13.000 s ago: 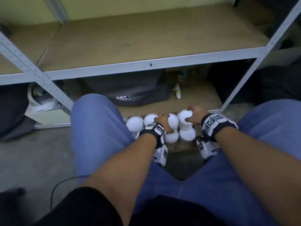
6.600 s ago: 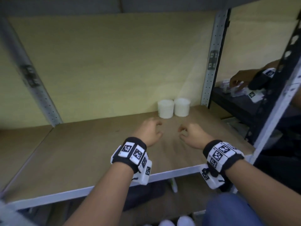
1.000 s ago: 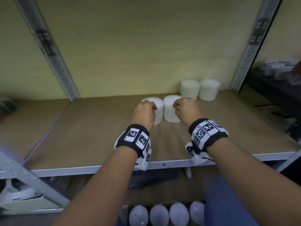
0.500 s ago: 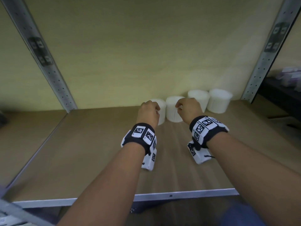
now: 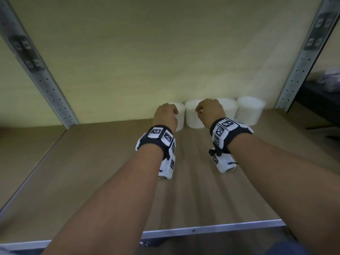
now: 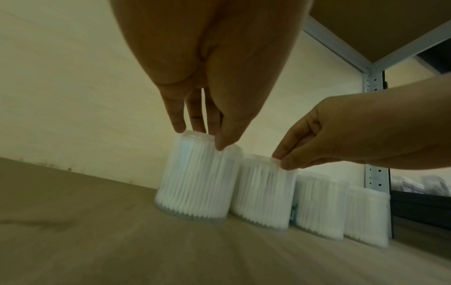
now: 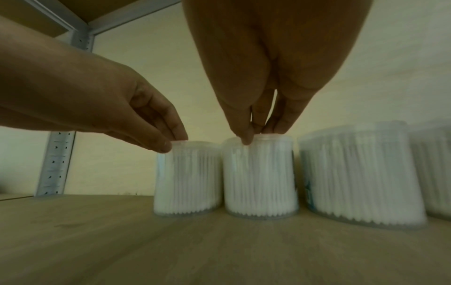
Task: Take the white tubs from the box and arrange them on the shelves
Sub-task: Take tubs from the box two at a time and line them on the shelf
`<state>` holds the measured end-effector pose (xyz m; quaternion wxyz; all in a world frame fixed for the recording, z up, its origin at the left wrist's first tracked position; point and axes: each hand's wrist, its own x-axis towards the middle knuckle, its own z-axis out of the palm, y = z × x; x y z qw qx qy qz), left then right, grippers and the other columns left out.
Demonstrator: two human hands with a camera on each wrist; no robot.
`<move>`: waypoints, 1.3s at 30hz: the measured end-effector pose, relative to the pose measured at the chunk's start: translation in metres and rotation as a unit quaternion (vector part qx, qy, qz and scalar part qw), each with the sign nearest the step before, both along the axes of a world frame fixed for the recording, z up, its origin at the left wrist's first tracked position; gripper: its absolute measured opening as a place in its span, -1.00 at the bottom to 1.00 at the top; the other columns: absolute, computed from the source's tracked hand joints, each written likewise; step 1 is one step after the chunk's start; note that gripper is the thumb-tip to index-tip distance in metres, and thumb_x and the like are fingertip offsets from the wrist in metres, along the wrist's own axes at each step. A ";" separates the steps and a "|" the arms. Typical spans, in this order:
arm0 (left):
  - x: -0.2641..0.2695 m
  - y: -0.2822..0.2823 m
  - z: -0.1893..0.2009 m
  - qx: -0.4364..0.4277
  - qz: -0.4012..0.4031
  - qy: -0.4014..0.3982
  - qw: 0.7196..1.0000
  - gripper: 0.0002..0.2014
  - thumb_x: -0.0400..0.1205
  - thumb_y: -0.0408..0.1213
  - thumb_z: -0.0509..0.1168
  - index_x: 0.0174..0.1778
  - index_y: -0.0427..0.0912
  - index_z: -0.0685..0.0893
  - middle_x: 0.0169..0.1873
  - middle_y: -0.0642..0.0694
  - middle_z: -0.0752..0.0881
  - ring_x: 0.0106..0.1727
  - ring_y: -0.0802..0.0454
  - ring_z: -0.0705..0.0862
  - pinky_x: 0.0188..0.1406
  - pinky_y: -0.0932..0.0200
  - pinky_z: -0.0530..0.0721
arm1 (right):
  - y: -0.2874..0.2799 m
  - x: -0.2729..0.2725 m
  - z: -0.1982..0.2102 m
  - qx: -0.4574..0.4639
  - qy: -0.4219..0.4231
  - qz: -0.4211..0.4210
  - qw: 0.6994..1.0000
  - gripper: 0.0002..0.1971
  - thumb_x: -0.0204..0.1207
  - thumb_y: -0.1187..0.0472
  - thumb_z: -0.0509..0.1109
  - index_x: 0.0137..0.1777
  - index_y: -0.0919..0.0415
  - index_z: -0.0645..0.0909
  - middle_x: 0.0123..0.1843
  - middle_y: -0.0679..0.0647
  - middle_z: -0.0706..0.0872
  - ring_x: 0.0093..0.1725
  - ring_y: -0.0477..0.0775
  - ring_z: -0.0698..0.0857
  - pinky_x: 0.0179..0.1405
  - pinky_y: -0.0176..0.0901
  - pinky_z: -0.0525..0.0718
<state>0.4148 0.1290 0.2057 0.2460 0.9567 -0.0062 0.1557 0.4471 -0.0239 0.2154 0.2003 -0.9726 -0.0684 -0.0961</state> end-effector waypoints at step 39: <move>-0.322 -0.076 -0.044 0.056 -0.143 0.191 0.970 -0.61 0.56 -0.16 0.34 0.30 -0.15 0.59 0.28 -0.11 0.62 0.28 -0.07 0.61 0.29 0.10 0.58 | -0.117 -0.336 -0.071 -0.027 0.173 0.082 0.981 -0.69 0.47 0.09 0.42 0.19 0.13 0.69 0.15 0.12 0.76 0.17 0.10 0.72 0.21 -0.09 0.67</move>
